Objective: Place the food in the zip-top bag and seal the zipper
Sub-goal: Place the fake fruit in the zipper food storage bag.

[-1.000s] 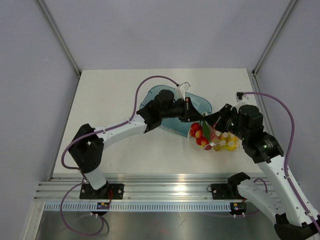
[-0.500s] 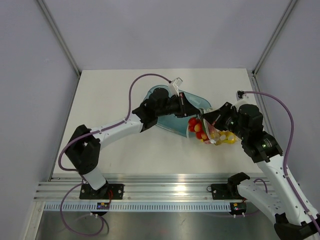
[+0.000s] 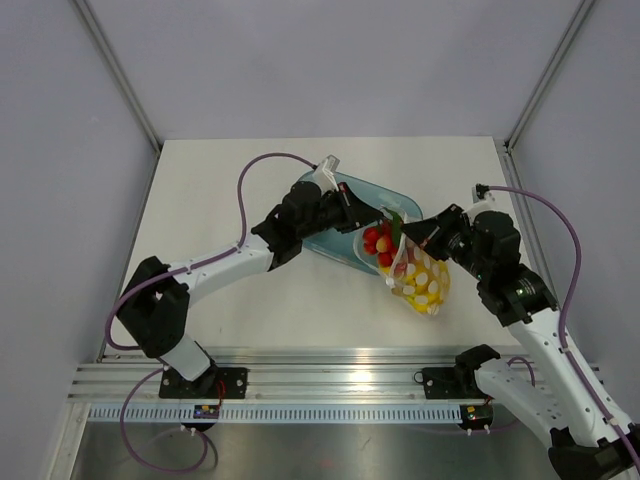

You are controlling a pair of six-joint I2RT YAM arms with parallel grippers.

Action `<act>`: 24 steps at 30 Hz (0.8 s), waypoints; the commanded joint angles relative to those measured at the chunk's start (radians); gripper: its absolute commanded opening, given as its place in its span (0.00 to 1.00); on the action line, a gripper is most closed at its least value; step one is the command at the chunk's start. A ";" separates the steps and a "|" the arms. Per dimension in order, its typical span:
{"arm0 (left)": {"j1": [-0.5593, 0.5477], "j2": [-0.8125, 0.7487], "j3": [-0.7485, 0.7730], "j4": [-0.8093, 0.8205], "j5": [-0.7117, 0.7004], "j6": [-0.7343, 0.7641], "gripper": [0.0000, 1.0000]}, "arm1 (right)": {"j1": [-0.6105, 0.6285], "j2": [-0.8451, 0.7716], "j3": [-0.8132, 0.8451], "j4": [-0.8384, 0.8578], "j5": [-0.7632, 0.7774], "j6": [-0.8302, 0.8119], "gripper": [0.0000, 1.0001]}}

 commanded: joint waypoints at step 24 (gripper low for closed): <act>-0.015 0.191 0.054 0.199 0.399 -0.125 0.00 | 0.003 0.032 -0.009 0.157 0.039 0.016 0.00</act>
